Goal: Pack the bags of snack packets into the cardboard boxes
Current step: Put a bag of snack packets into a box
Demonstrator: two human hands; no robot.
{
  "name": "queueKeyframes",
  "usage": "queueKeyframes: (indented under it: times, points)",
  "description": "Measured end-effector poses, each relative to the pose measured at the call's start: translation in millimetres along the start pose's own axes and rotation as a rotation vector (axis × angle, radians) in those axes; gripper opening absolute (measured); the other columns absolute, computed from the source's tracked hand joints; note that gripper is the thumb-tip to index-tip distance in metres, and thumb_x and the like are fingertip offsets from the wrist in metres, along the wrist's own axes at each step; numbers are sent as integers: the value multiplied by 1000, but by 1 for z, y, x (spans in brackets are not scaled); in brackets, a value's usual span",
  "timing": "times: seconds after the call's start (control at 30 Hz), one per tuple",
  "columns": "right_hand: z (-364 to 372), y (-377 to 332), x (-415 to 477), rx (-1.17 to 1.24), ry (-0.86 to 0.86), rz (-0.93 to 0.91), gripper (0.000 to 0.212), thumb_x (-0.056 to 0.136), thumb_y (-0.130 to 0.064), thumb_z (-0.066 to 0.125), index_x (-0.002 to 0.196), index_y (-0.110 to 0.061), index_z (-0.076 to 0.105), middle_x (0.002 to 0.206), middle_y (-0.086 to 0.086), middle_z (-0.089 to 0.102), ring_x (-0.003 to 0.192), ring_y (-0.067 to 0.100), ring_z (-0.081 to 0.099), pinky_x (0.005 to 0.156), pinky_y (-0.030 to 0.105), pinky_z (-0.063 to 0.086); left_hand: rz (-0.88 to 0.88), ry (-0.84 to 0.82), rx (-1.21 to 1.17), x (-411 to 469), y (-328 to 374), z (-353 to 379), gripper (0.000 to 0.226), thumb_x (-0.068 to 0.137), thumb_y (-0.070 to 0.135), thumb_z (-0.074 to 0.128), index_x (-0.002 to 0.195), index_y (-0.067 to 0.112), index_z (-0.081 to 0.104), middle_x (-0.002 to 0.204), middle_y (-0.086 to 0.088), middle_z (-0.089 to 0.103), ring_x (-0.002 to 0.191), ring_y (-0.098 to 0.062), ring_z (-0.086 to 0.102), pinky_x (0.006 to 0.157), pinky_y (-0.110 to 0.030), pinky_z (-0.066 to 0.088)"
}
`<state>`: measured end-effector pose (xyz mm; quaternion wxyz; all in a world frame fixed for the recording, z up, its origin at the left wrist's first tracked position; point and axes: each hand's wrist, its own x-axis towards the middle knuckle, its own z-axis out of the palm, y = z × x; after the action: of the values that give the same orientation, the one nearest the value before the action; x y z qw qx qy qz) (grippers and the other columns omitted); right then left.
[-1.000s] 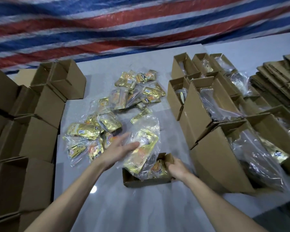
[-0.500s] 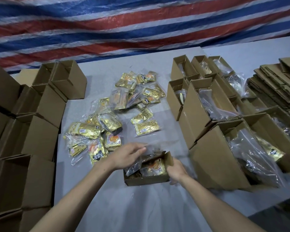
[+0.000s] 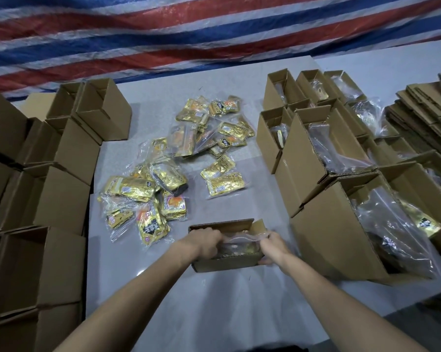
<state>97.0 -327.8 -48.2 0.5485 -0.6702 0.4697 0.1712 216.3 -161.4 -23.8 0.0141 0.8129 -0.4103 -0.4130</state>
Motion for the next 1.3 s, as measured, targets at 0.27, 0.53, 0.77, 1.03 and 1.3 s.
queueKeyframes:
  times: [0.27,0.53,0.77,1.03,1.3]
  points:
    - [-3,3,-3,77,-42,50,15,85,-44,65,88,-29,67,92,-11,64,87,14,63,62,29,56,-256,-238,220,26,12,33,51,98,31,39,147,15,38,142,-8,54,128,-30,52,100,-41,38]
    - [11,7,4,-89,119,42,8,86,-23,71,86,-16,69,87,6,70,87,24,68,81,33,55,-242,128,256,1,46,39,46,100,28,37,141,7,40,140,-14,50,126,-33,49,102,-42,37]
    - [7,6,2,-96,76,94,14,88,-19,61,96,-11,69,102,10,70,101,30,68,85,39,58,-187,92,-41,-10,36,52,49,104,50,18,143,30,39,147,-5,48,136,-28,42,112,-40,28]
    - [-1,-19,-7,480,124,219,22,93,-3,50,113,-11,45,97,10,55,80,30,62,69,54,61,-288,760,-13,-3,33,-3,41,96,45,47,129,22,57,142,-4,42,139,-26,32,120,-42,17]
    - [-1,-70,-15,735,223,70,26,88,3,47,108,-1,63,99,22,71,89,37,69,61,43,62,-393,433,-1301,20,64,-59,68,89,64,51,133,13,38,124,-3,55,103,-35,64,58,-36,58]
